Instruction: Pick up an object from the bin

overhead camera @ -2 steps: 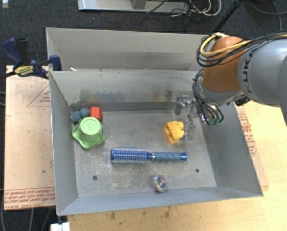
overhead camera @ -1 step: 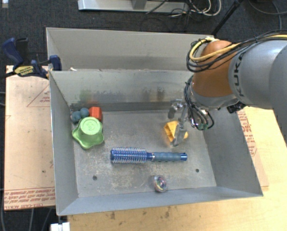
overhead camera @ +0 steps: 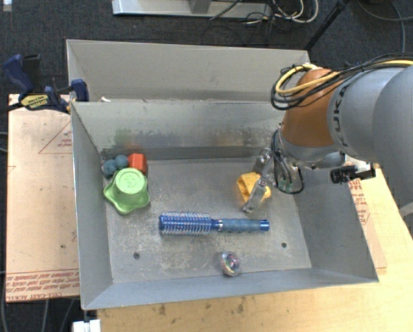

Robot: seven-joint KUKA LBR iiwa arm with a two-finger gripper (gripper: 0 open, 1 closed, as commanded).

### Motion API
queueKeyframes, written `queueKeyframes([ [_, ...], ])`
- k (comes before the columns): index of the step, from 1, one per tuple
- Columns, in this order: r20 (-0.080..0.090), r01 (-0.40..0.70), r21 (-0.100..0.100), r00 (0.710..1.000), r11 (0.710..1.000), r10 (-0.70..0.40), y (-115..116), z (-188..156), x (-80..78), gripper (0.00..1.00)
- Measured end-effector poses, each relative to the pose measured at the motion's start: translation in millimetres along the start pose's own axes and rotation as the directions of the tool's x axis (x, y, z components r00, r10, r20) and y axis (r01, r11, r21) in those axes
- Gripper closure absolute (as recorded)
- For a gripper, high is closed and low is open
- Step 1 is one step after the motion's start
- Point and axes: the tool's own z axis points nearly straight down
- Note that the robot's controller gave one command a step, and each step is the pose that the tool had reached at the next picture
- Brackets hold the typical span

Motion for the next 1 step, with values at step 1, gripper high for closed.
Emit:
queueKeyframes([
  [1,0.002,0.003,0.0,1.0,1.0,-0.003,1.0,0.0,-0.1,0.0],
])
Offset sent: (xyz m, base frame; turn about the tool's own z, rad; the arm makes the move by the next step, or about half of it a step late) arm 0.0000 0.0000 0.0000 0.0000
